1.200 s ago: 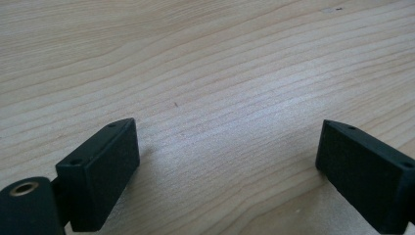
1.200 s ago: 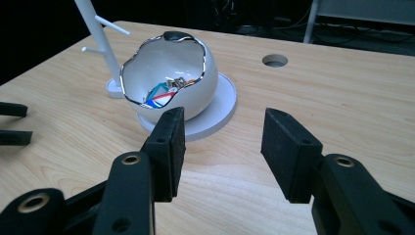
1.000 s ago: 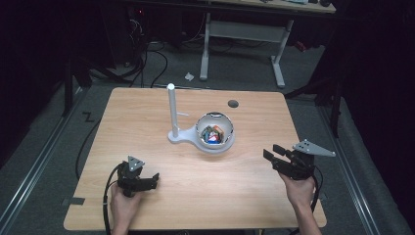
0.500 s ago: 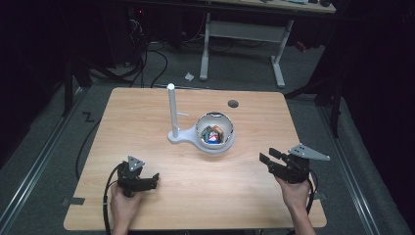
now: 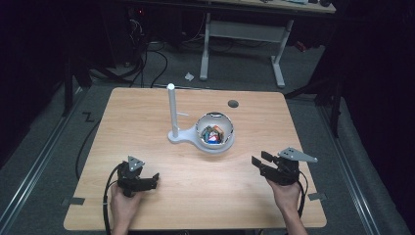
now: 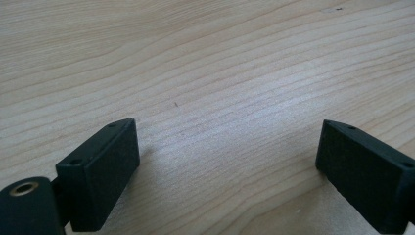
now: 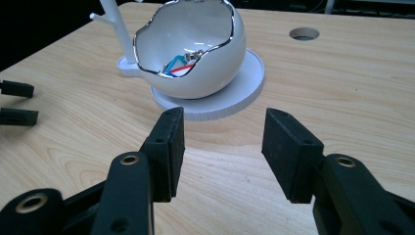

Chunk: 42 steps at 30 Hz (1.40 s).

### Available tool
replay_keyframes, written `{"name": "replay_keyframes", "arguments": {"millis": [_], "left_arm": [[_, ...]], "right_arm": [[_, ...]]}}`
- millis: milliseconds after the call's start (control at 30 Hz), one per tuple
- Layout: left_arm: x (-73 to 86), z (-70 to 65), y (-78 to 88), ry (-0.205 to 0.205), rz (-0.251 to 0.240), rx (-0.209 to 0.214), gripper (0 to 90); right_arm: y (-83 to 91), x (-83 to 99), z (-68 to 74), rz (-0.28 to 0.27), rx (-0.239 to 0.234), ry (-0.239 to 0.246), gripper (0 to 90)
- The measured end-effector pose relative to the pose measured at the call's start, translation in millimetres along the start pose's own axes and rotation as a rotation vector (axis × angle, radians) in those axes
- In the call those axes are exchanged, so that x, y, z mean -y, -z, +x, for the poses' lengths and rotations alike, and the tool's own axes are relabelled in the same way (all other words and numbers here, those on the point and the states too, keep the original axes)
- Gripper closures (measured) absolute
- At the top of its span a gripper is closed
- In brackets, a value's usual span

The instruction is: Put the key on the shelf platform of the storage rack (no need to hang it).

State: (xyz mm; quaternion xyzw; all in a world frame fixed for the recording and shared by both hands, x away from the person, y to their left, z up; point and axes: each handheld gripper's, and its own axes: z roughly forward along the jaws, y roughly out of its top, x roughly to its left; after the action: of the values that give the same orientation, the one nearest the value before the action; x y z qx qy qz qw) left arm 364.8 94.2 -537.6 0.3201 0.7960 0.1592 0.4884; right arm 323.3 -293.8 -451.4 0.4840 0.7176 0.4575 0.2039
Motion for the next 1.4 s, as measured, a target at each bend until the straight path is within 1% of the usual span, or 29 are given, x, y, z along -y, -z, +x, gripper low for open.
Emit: {"name": "replay_keyframes", "arguments": {"millis": [33,133,300,433,600,700,733,767,900,1033,1133,1267,1300,1333,1367,1400], "left_arm": [[-0.1,0.6,-0.2,-0.009,-0.002,0.005,9.4],[-0.2,0.6,-0.2,-0.009,-0.002,0.004,9.4],[-0.2,0.6,-0.2,-0.009,-0.002,0.005,9.4],[-0.2,0.6,-0.2,-0.009,-0.002,0.005,9.4],[-0.2,0.6,-0.2,-0.010,-0.002,0.004,9.4],[-0.2,0.6,-0.2,-0.010,-0.002,0.004,9.4],[-0.1,0.2,-0.1,-0.003,-0.001,0.001,9.4],[-0.2,0.7,-0.3,-0.010,-0.003,0.004,9.4],[-0.1,0.3,-0.1,-0.005,-0.001,0.002,9.4],[-0.1,0.6,-0.2,-0.009,-0.002,0.004,9.4],[-0.1,0.6,-0.2,-0.010,-0.002,0.005,9.4],[-0.1,0.1,0.0,-0.002,0.000,0.001,9.4],[-0.1,0.6,-0.2,-0.009,-0.002,0.004,9.5],[-0.1,0.6,-0.2,-0.010,-0.002,0.005,9.4],[-0.1,0.1,0.0,-0.002,-0.001,0.001,9.4],[-0.1,0.6,-0.2,-0.010,-0.002,0.005,9.4]], "right_arm": [[-1.0,1.0,0.1,0.001,-0.004,-0.001,51.0],[-3.6,4.4,1.0,0.011,-0.001,0.000,51.0],[-7.1,9.9,1.4,0.021,-0.002,-0.015,51.0],[-11.2,13.5,1.7,0.031,-0.003,-0.016,51.0],[-14.0,15.5,2.3,0.037,0.003,0.005,50.9],[-16.5,17.5,1.2,0.043,0.001,-0.006,50.9],[-17.7,18.2,0.8,0.047,0.003,-0.004,50.9],[-19.0,18.9,0.5,0.048,0.003,-0.004,50.9],[-23.7,21.6,0.3,0.061,0.007,-0.001,50.8],[-27.8,24.5,-0.6,0.073,0.014,-0.005,50.8],[-31.3,26.8,-1.5,0.083,0.021,0.001,50.8],[-36.9,30.9,-3.0,0.103,0.028,-0.003,50.8],[-38.4,31.8,-3.5,0.107,0.032,0.006,50.8],[-39.7,32.6,-3.2,0.114,0.035,-0.001,50.8],[-40.9,33.3,-3.5,0.119,0.037,0.000,50.8],[-42.1,33.7,-4.0,0.122,0.038,0.005,50.8]]}}
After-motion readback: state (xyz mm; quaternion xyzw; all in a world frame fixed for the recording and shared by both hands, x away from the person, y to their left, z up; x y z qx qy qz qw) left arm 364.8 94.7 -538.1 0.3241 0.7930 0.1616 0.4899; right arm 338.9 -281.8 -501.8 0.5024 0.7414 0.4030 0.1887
